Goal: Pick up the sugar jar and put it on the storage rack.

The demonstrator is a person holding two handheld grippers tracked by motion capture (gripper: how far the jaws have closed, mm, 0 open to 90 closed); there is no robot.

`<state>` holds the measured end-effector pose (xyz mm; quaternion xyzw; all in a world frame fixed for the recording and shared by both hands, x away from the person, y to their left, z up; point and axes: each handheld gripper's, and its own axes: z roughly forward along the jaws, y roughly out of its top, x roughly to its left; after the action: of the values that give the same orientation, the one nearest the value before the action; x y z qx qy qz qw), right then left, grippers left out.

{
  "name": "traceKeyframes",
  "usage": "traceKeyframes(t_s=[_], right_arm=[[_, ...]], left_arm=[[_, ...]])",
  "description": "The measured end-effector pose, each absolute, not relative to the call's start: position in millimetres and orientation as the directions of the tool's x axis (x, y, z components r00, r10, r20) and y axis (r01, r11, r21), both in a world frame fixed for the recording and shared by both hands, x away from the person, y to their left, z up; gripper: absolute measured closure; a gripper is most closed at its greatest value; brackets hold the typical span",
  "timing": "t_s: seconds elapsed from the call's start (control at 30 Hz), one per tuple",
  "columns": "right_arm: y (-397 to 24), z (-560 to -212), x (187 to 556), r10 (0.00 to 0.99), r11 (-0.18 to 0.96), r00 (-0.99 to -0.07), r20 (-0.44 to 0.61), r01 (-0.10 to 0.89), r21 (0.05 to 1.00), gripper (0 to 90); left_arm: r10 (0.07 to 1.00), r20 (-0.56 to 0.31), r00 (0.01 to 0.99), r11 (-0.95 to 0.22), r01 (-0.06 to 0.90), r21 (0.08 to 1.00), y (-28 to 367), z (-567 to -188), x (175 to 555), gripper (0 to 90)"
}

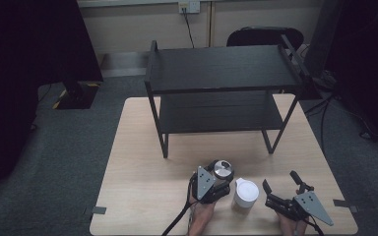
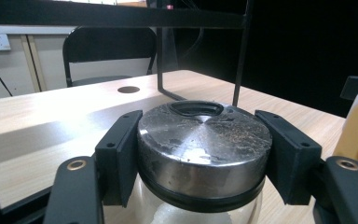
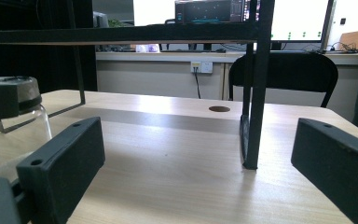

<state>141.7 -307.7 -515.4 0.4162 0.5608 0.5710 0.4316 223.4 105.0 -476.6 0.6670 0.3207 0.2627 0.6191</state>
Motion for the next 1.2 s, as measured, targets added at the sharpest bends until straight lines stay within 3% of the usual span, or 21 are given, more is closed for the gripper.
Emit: traceKeyframes(t_s=[0.6, 1.2], right_arm=[[-307, -515, 142, 0.961, 0.001, -0.277, -0.008, -0.026, 1.0, 1.5], [-307, -515, 142, 0.961, 0.003, -0.277, -0.01, -0.026, 1.0, 1.5]], left_arm=[[0.731, -0.034, 0.681, -0.033, 0.084, 0.996, 117, -464, 226, 35.5], [0.701, -0.022, 0.712, -0.013, 0.044, 0.999, 131, -429, 227, 35.4]])
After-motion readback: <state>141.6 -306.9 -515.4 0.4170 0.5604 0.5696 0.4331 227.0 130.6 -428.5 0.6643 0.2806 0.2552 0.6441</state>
